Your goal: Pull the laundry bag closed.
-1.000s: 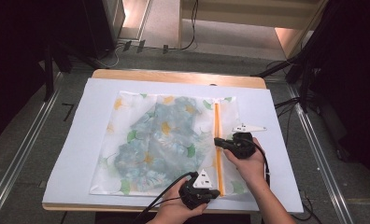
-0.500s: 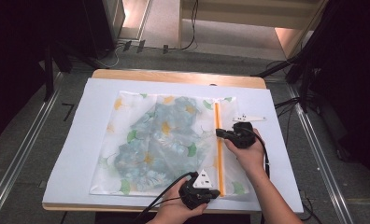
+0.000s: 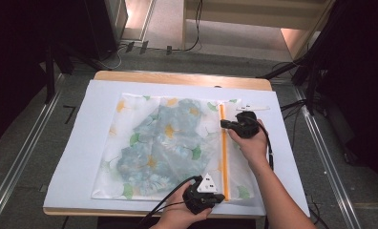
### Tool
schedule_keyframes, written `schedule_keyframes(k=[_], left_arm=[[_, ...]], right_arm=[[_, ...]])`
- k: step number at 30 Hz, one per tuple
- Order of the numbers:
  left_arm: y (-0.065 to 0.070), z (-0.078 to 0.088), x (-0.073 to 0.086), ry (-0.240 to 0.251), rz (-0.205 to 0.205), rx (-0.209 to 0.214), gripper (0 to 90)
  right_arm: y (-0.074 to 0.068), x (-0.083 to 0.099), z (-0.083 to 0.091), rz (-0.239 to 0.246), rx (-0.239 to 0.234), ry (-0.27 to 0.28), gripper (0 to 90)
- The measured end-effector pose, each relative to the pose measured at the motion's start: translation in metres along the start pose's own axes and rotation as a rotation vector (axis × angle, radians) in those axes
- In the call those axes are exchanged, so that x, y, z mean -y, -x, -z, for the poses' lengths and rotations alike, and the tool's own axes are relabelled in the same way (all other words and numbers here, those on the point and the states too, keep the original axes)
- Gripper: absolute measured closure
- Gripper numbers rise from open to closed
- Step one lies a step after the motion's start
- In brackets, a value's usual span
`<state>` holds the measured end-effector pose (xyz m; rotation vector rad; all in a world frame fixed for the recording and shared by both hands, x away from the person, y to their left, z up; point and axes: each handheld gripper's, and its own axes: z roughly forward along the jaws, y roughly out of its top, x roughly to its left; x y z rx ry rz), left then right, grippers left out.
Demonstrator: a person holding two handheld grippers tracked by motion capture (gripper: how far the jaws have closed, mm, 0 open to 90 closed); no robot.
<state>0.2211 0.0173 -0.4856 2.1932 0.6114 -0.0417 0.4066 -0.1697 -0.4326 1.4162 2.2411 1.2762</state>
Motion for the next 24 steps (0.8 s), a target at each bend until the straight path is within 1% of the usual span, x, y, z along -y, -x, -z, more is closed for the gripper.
schedule_keyframes(k=[1, 2, 3, 4, 5, 7, 9, 14, 20, 24], left_arm=[[0.0, 0.0, 0.0, 0.0, 0.0, 0.0, 90.0], [0.0, 0.0, 0.0, -0.001, 0.0, 0.0, 90.0], [0.0, 0.0, 0.0, -0.001, 0.0, 0.001, 90.0], [0.0, 0.0, 0.0, -0.002, 0.001, 0.001, 90.0], [0.0, 0.0, 0.0, -0.001, 0.001, 0.002, 90.0], [0.0, 0.0, 0.0, 0.001, 0.001, 0.001, 90.0], [0.0, 0.0, 0.0, 0.003, -0.001, 0.002, 90.0], [0.0, 0.0, 0.0, 0.005, 0.001, 0.001, 90.0], [0.0, 0.0, 0.0, 0.001, 0.001, 0.004, 90.0], [-0.001, 0.0, 0.0, -0.002, 0.001, 0.004, 90.0]], right_arm=[[0.003, -0.004, -0.003, -0.01, 0.005, 0.002, 90.0], [0.005, -0.006, -0.005, -0.009, 0.007, 0.005, 90.0], [0.005, -0.006, -0.005, -0.009, 0.007, 0.005, 90.0], [0.007, -0.007, -0.006, -0.02, 0.009, 0.002, 90.0], [0.009, -0.01, -0.01, -0.019, 0.017, -0.003, 90.0], [0.011, -0.012, -0.012, -0.017, 0.024, -0.003, 90.0], [0.015, -0.017, -0.015, -0.021, 0.03, 0.003, 90.0], [0.021, -0.022, -0.022, -0.033, 0.041, 0.0, 90.0], [0.03, -0.026, -0.033, -0.069, 0.047, 0.001, 90.0], [0.035, -0.03, -0.043, -0.08, 0.065, -0.007, 90.0]])
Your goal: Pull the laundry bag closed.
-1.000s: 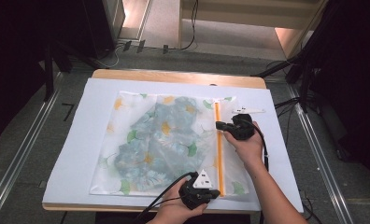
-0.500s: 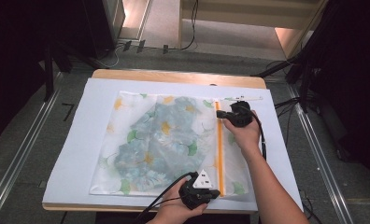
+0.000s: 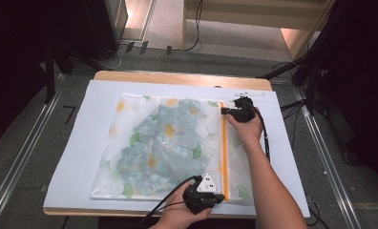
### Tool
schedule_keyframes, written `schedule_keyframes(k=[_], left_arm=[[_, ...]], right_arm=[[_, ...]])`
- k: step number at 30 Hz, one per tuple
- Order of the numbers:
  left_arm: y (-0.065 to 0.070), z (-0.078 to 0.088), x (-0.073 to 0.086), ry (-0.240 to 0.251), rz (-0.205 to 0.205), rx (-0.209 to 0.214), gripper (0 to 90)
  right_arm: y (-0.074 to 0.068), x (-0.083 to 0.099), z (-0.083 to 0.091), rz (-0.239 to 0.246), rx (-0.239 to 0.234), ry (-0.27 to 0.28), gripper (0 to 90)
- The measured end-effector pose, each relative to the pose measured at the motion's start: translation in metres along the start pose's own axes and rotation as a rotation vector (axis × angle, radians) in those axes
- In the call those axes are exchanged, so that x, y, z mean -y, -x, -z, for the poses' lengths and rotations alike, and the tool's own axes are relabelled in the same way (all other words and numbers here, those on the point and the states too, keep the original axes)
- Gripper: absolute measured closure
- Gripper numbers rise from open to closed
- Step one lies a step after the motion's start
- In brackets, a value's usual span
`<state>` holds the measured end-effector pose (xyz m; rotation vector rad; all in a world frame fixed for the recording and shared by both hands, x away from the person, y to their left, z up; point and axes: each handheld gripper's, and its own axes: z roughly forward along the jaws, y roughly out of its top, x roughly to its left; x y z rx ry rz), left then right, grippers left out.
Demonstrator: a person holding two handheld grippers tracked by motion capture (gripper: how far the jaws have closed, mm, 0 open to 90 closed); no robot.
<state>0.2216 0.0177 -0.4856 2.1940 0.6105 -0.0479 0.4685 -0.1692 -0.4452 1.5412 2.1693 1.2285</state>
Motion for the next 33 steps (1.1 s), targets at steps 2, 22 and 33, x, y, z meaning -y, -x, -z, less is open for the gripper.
schedule_keyframes(k=[2, 22, 33], left_arm=[[0.0, 0.0, 0.0, 0.001, 0.0, 0.0, 90.0], [0.0, 0.0, 0.0, 0.005, -0.002, 0.006, 90.0], [0.001, 0.0, 0.001, 0.008, -0.012, -0.004, 90.0]], right_arm=[[0.003, -0.004, -0.004, -0.01, 0.004, 0.005, 90.0], [0.021, -0.032, -0.033, -0.084, 0.033, 0.05, 90.0], [0.022, -0.032, -0.03, -0.09, 0.007, 0.076, 84.4]])
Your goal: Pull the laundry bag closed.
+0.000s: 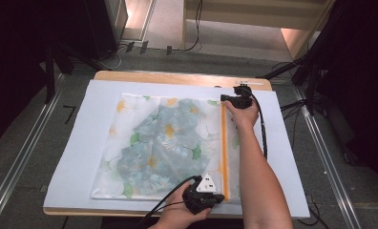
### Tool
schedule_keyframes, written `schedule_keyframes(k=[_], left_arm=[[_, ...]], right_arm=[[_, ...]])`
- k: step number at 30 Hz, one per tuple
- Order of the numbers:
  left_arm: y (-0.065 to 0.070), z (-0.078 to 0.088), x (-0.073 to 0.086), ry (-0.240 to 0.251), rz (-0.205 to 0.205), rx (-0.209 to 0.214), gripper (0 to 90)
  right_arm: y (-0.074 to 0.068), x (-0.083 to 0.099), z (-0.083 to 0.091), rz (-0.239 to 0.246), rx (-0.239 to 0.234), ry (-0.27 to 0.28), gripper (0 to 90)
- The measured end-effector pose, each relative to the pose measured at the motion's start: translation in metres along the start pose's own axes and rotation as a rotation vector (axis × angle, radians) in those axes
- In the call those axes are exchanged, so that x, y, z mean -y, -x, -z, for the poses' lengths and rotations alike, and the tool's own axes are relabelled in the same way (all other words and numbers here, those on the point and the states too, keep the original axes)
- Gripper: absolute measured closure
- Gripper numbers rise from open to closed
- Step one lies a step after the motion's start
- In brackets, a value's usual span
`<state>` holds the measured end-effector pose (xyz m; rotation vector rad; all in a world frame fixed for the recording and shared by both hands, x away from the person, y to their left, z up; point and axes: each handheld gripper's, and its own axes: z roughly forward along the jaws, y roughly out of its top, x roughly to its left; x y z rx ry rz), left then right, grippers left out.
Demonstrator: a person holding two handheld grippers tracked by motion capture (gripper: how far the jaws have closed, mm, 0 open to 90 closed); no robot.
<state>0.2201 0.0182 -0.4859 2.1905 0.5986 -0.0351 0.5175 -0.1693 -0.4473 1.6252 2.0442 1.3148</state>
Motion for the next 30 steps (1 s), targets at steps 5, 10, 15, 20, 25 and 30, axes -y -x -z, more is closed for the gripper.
schedule_keyframes(k=[5, 10, 15, 20, 25, 30], left_arm=[[0.0, 0.0, 0.0, -0.002, -0.006, -0.001, 90.0], [-0.005, 0.003, 0.0, -0.001, 0.021, 0.041, 80.6], [-0.005, 0.007, 0.003, 0.025, 0.012, 0.021, 65.9], [-0.006, 0.01, 0.002, 0.037, 0.019, 0.022, 55.3], [-0.009, 0.015, 0.004, 0.089, 0.055, -0.001, 40.3], [-0.017, 0.026, 0.007, 0.126, 0.083, -0.033, 33.8]], right_arm=[[-0.005, 0.002, 0.01, -0.005, -0.081, 0.019, 69.6], [-0.013, 0.012, 0.018, 0.035, -0.114, 0.003, 55.7], [-0.012, 0.027, 0.029, 0.045, -0.12, 0.014, 45.7], [-0.01, 0.045, 0.042, 0.072, -0.134, 0.026, 41.9], [-0.013, 0.063, 0.058, 0.09, -0.147, 0.035, 40.2], [-0.016, 0.08, 0.075, 0.1, -0.176, 0.052, 37.9]])
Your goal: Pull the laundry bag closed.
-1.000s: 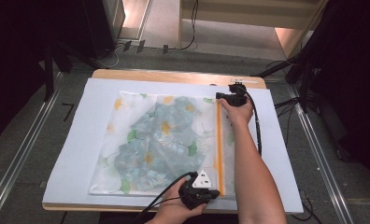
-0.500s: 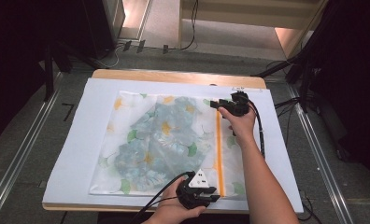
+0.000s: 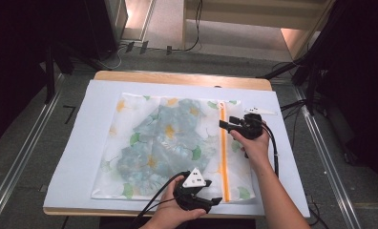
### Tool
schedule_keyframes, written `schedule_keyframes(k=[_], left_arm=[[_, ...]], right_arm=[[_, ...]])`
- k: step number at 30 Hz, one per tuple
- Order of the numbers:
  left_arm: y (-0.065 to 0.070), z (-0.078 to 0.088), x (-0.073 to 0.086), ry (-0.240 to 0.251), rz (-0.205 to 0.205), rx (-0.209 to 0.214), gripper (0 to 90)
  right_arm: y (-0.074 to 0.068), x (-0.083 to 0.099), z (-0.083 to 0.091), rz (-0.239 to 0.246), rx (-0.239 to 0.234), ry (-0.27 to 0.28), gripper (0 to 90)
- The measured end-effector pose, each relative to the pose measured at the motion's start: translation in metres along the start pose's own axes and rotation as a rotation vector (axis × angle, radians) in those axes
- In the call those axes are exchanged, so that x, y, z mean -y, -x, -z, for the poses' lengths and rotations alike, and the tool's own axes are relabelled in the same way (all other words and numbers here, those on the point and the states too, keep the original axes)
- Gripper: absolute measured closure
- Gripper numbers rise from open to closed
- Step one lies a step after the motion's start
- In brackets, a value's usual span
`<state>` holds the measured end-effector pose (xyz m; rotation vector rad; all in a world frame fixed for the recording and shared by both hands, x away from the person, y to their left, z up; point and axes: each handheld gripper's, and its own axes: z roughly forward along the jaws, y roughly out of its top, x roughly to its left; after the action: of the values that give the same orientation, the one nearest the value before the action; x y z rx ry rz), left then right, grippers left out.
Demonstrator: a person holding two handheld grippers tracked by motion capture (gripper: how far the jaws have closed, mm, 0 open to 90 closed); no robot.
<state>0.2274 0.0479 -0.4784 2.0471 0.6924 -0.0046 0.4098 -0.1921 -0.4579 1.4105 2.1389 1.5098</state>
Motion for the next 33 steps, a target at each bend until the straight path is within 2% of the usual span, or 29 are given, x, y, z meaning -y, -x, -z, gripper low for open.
schedule_keyframes(k=[5, 7, 10, 13, 16, 23, 29, 33], left_arm=[[-0.006, 0.011, 0.004, 0.016, -0.021, -0.036, 31.4], [-0.011, 0.017, 0.005, 0.033, -0.018, -0.042, 30.4], [-0.02, 0.026, 0.006, 0.062, 0.002, -0.049, 29.1], [-0.03, 0.036, 0.007, 0.073, 0.045, -0.048, 28.6], [-0.036, 0.042, 0.007, 0.078, 0.067, -0.066, 27.0], [-0.046, 0.062, 0.009, 0.097, 0.059, -0.112, 25.8], [-0.07, 0.083, 0.015, 0.127, 0.101, -0.162, 25.7], [-0.084, 0.1, 0.021, 0.132, 0.115, -0.206, 26.9]], right_arm=[[-0.008, 0.011, 0.013, 0.012, -0.02, 0.015, 37.1], [-0.01, 0.015, 0.017, 0.015, -0.028, 0.02, 35.3], [-0.014, 0.022, 0.023, 0.02, -0.031, 0.017, 34.2], [-0.016, 0.03, 0.027, 0.02, -0.034, 0.01, 33.8], [-0.016, 0.037, 0.031, 0.025, -0.027, 0.008, 33.8], [-0.019, 0.051, 0.046, 0.019, -0.029, 0.014, 33.4], [-0.021, 0.064, 0.063, 0.026, -0.021, 0.016, 32.9], [-0.02, 0.072, 0.074, 0.028, -0.011, 0.002, 32.8]])
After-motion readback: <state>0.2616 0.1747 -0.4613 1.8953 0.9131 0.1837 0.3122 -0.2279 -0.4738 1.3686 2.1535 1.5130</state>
